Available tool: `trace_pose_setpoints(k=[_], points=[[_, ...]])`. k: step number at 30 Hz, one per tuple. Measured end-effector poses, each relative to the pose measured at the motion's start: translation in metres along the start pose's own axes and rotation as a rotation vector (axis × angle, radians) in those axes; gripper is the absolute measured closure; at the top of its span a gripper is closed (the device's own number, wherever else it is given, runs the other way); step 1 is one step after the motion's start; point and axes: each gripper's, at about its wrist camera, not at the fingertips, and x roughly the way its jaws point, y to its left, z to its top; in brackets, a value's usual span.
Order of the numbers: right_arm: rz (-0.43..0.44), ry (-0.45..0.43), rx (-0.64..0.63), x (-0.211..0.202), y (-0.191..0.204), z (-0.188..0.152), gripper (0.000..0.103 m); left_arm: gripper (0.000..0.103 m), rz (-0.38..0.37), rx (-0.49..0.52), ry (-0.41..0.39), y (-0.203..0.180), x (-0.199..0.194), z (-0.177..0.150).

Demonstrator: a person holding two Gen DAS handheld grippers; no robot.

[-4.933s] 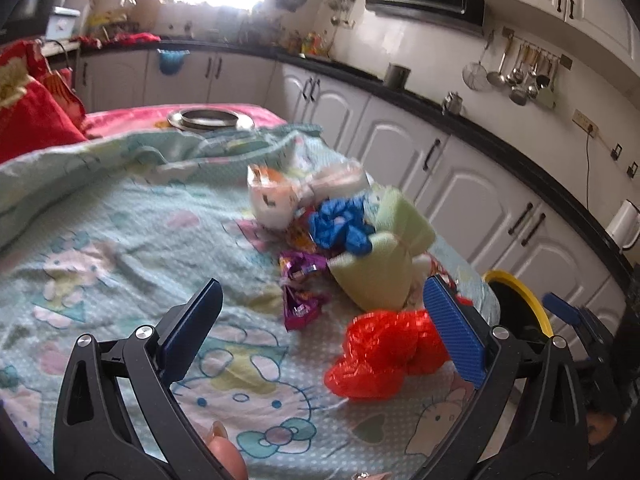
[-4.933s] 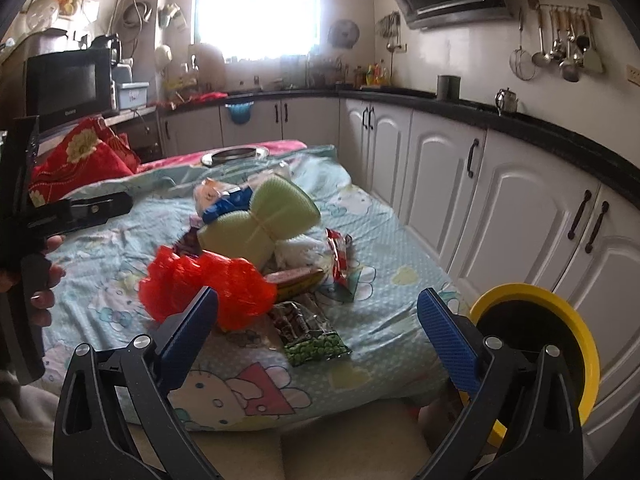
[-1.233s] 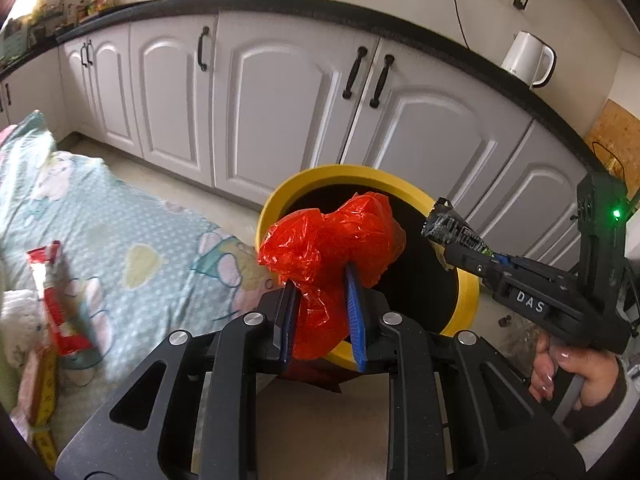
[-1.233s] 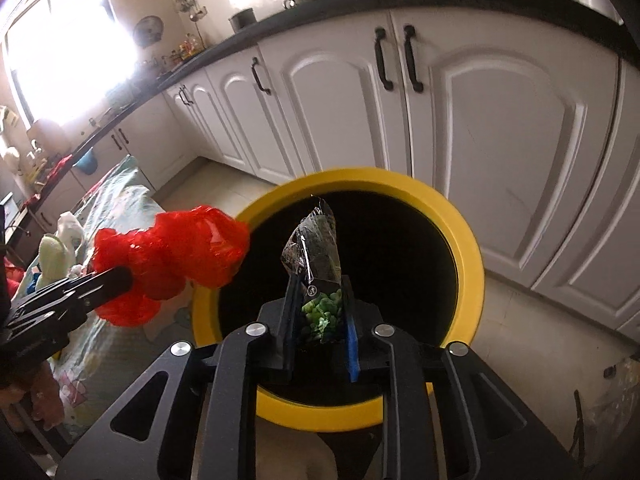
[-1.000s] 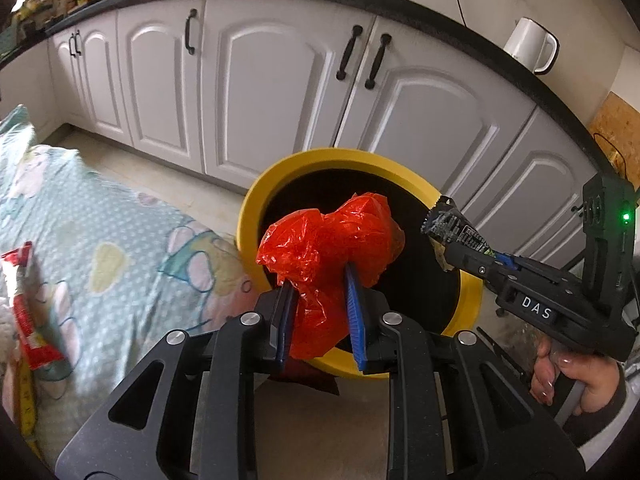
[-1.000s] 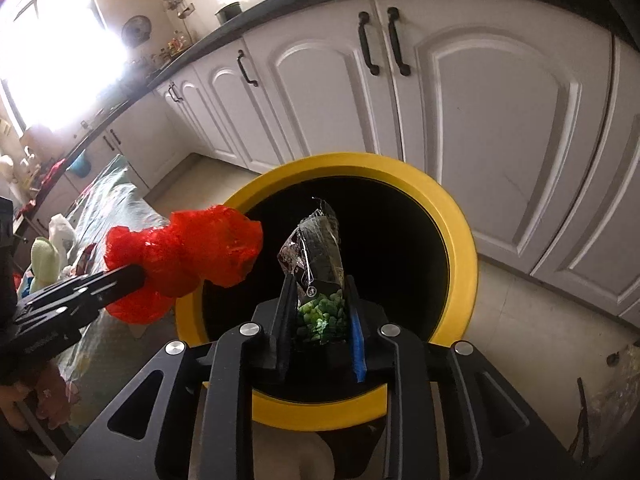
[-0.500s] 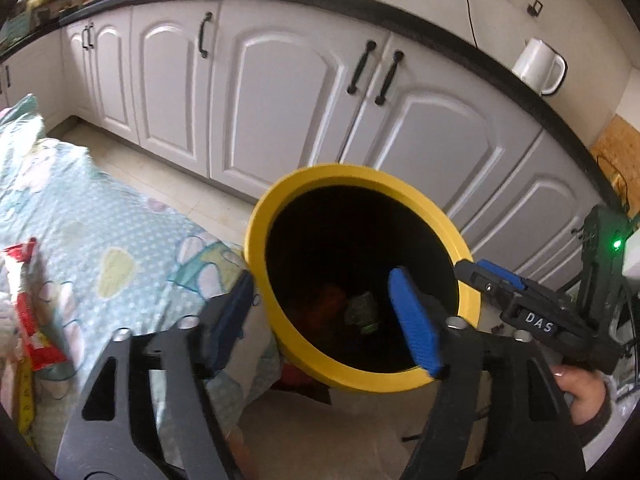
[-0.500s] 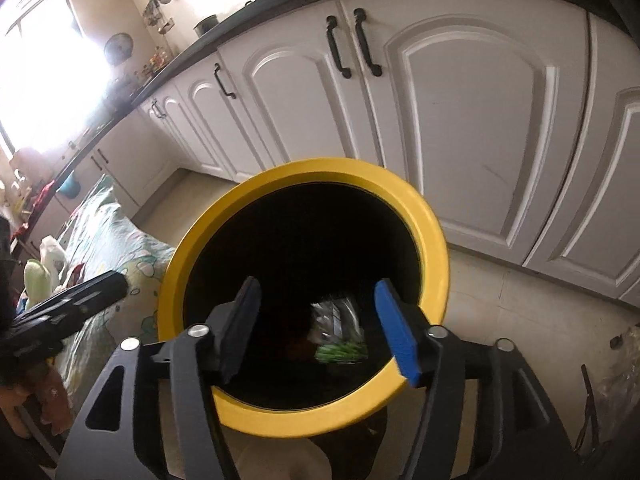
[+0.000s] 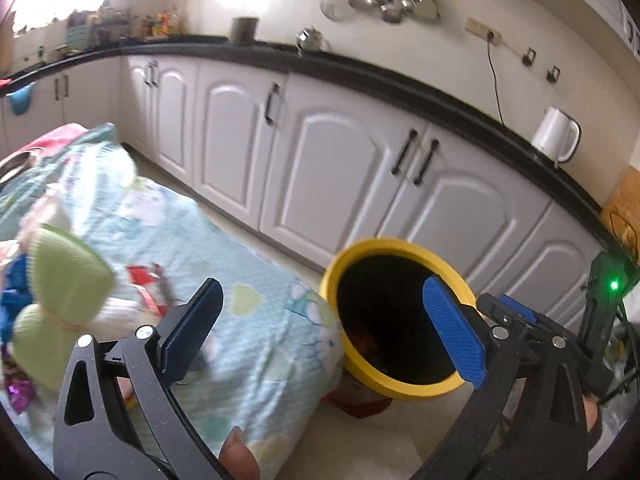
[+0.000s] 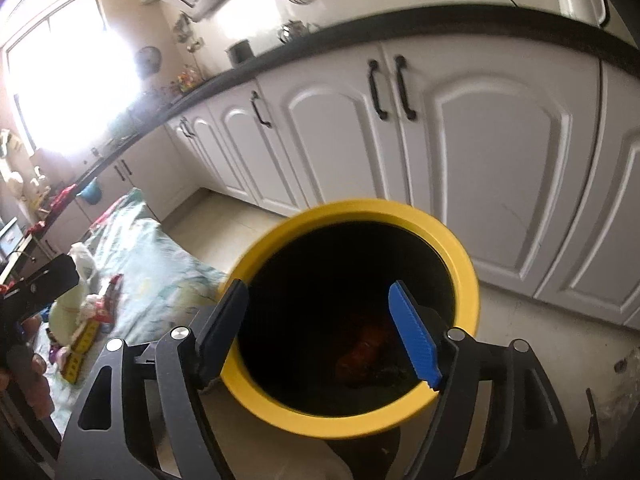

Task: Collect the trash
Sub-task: 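Move both open tools back toward the trash on the bed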

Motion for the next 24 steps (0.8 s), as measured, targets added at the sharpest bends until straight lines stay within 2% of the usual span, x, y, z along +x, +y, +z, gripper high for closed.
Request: trace_pose_setpoints(k=[10, 24], points=[[0.087, -0.057, -0.078, -0.022, 0.053, 0.004, 0.026, 0.011, 0.066, -0.031, -0.089, 0.028, -0.044, 0.003], [0.210, -0.045, -0.206, -0.021, 0.126, 0.002, 0.024, 0.011, 0.173, -0.090, -0.178, 0.075, -0.083, 0.004]])
